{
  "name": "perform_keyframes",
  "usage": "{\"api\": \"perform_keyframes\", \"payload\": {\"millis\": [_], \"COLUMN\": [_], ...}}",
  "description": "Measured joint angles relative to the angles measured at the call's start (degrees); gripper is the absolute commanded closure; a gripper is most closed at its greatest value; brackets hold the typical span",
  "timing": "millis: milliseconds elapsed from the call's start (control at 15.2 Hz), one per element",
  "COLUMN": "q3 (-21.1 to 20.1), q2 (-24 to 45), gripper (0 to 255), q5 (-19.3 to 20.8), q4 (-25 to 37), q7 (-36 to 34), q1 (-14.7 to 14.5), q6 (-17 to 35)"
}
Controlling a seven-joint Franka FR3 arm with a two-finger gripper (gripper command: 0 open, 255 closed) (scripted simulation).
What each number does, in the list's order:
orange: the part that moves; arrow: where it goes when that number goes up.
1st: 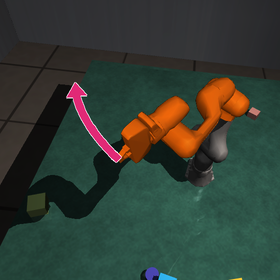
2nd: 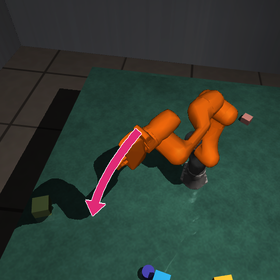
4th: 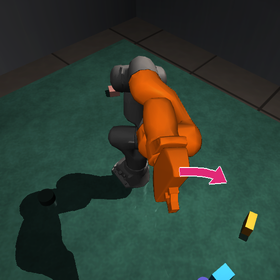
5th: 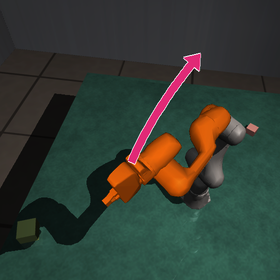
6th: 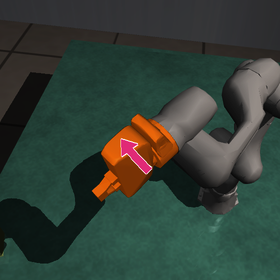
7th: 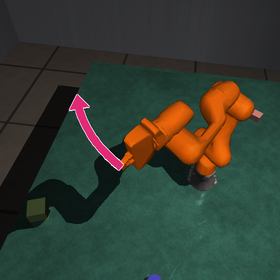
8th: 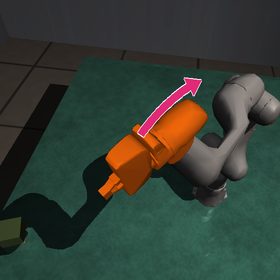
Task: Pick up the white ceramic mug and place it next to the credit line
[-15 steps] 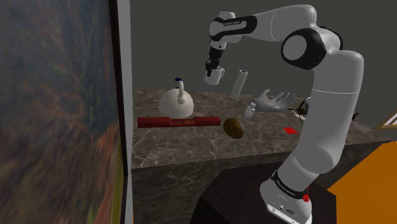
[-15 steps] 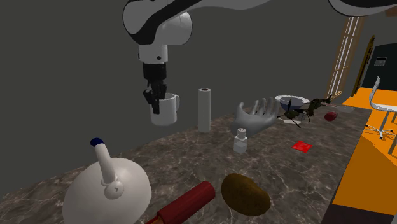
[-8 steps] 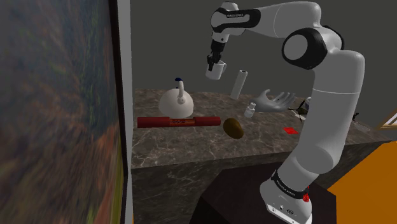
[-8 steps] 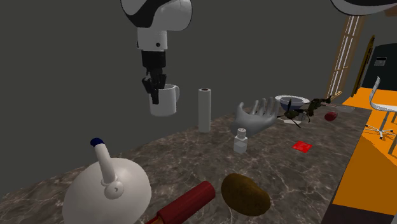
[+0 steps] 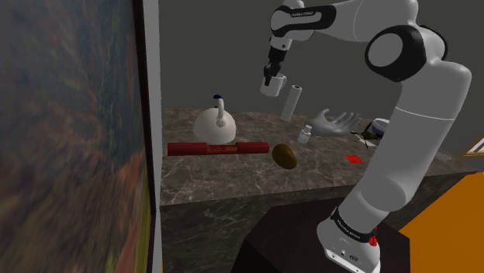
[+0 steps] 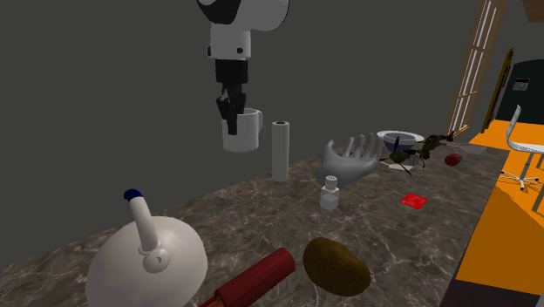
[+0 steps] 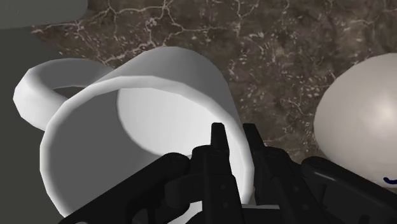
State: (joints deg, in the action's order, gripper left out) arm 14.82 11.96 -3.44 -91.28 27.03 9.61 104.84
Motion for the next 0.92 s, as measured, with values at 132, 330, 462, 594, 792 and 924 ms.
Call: {"api": "perform_keyframes", "payload": {"millis": [132, 330, 462, 594, 792, 924], "q3": [0.57, 1.61, 2.24, 2.88, 3.97, 4.63], "q2": [-3.67, -9.81, -13.48, -17.23, -21.93, -26.04], "gripper": [255, 255, 255, 255, 255, 255], "q5": [0.82, 2.38, 3.43, 4.61, 6.22, 7.69], "q4": [-4.85, -12.22, -16.52, -20.45, -25.6, -29.64], "q7": [0.9, 2.56, 3.5, 4.45, 6.07, 7.02], "q1": [0.35, 1.19, 1.78, 2.48, 3.71, 4.72], "q6": [1.29, 2.72, 3.51, 3.85, 4.54, 4.69]}}
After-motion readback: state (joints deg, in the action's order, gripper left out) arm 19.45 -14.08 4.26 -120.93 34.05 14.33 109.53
